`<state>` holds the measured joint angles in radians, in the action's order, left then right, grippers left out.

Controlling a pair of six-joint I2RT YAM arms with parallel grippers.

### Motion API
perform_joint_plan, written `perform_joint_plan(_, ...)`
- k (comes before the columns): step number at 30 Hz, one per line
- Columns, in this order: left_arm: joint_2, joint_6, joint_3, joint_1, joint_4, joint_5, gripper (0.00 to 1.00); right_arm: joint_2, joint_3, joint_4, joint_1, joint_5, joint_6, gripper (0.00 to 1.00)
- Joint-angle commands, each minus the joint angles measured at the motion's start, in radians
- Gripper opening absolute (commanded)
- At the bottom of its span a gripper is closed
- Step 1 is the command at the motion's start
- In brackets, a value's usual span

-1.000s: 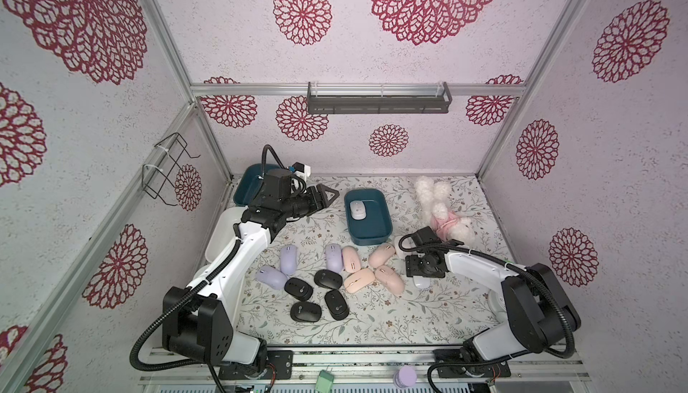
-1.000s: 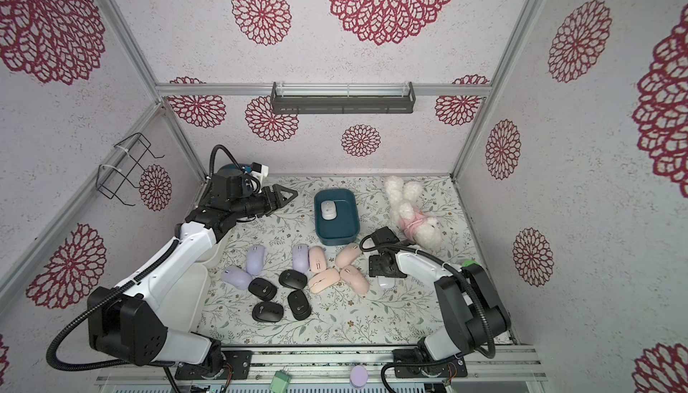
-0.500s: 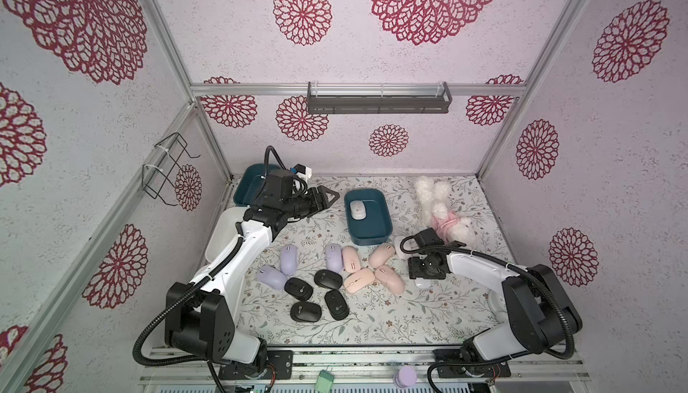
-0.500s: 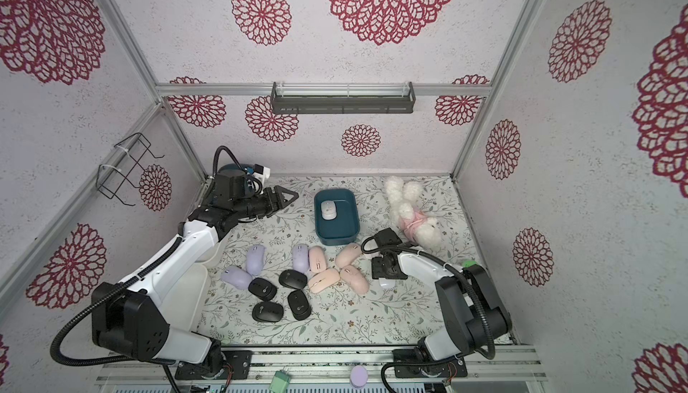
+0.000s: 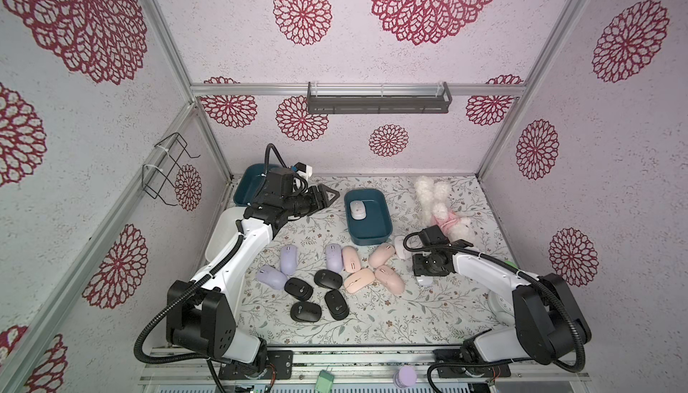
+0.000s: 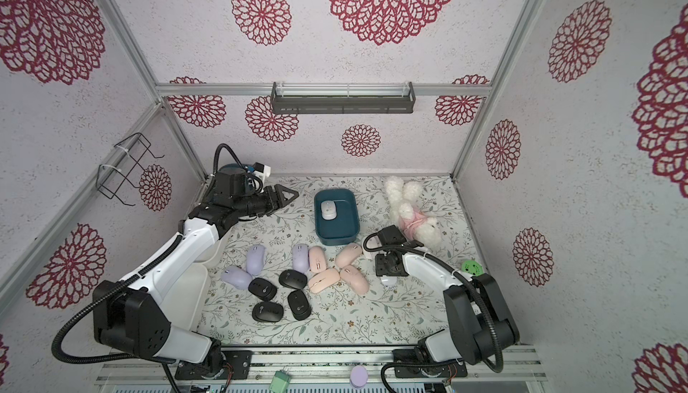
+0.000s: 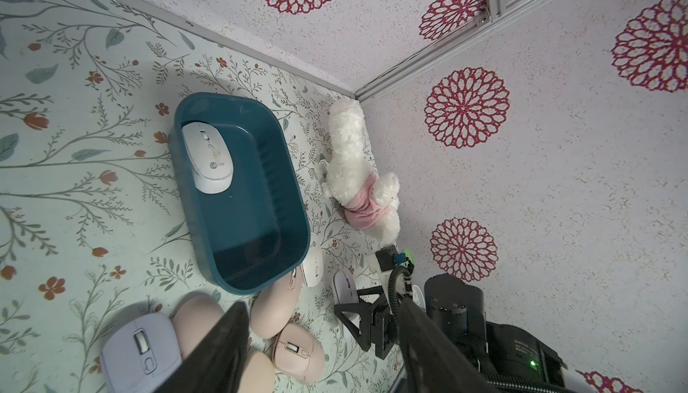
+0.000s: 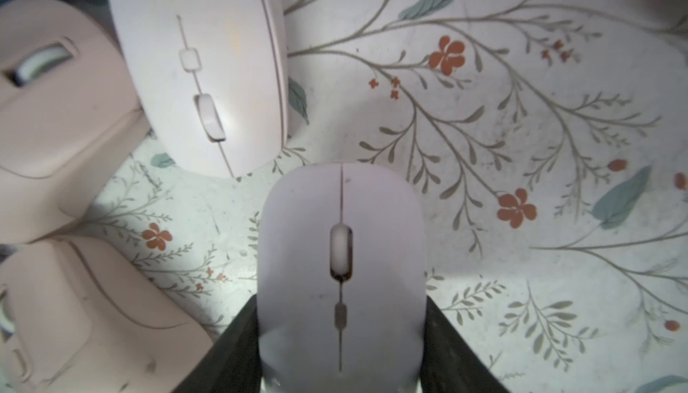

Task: Place the mice by color into the storage box
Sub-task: Pick up the mouse from the center of the board, then place the mouse in the storage box.

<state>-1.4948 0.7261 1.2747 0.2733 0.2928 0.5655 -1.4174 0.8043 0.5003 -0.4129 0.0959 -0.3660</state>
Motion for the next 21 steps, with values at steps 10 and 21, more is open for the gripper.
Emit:
perform_joint_plan(10,-0.024,0.042,0.005,-0.144,0.037,-0.075,0.69,-0.151,0.421,0.062,-0.074,0.07,0.077,0.55)
perform_joint_plan(21,-0.034,0.074,-0.017,-0.25,0.022,-0.084,0.97,-0.634,0.981,0.059,-0.11,0.077,0.12,0.53)
